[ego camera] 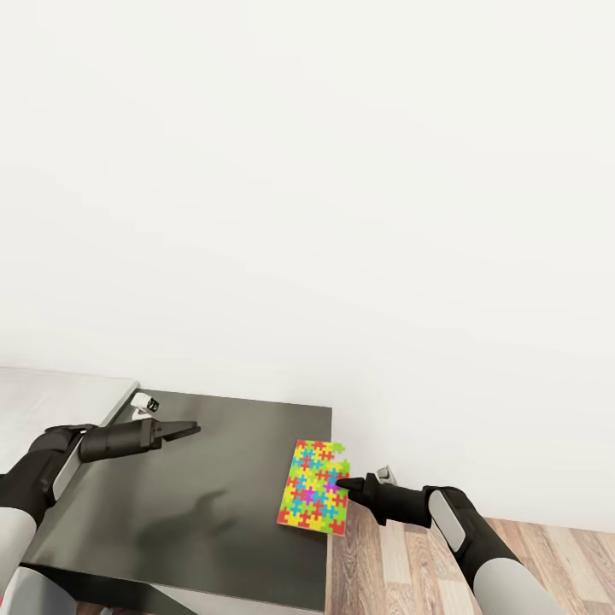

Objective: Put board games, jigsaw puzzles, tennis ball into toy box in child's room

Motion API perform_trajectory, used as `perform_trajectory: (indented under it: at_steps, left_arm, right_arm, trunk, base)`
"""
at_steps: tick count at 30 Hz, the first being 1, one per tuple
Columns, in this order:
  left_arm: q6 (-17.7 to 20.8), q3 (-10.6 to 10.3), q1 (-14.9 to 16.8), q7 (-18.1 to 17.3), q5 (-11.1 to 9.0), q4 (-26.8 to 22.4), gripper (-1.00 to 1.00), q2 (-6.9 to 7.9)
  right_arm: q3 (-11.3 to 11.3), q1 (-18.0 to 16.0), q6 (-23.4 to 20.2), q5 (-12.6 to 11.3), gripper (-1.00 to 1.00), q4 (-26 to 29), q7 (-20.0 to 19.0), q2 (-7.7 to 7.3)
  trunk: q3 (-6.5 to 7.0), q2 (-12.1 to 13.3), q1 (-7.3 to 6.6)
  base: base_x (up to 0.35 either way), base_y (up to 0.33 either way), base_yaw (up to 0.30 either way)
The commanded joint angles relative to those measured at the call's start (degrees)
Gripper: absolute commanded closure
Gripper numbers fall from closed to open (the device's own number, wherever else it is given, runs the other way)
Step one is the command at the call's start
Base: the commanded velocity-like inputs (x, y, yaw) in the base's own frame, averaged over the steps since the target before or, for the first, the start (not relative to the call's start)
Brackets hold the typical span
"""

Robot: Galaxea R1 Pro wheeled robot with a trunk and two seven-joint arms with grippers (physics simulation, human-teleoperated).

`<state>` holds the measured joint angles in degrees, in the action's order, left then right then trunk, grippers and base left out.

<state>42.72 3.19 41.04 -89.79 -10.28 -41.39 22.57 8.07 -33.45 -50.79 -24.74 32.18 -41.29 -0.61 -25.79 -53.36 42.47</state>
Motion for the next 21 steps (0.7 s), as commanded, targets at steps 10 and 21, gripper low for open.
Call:
perform_trajectory:
  at_steps: [10,21]
  left_arm:
    - [0.61,-0.02,0.01,-0.21,0.00,-0.01,-1.00,0.01]
    - [0.61,0.01,0.03,-0.21,0.00,-0.01,-1.00,0.03]
  right_arm:
    - [0.19,-0.05,-0.26,0.31,1.00,-0.01,-0.27,-0.02]
    - [0.26,-0.04,-0.28,0.26,1.00,0.07,-0.37,-0.13]
  trunk:
    - [-0.06,-0.04,0.01]
    - [-0.06,-0.04,0.01]
  base:
    - [0.000,0.000,0.000]
    - [0.000,0.000,0.000]
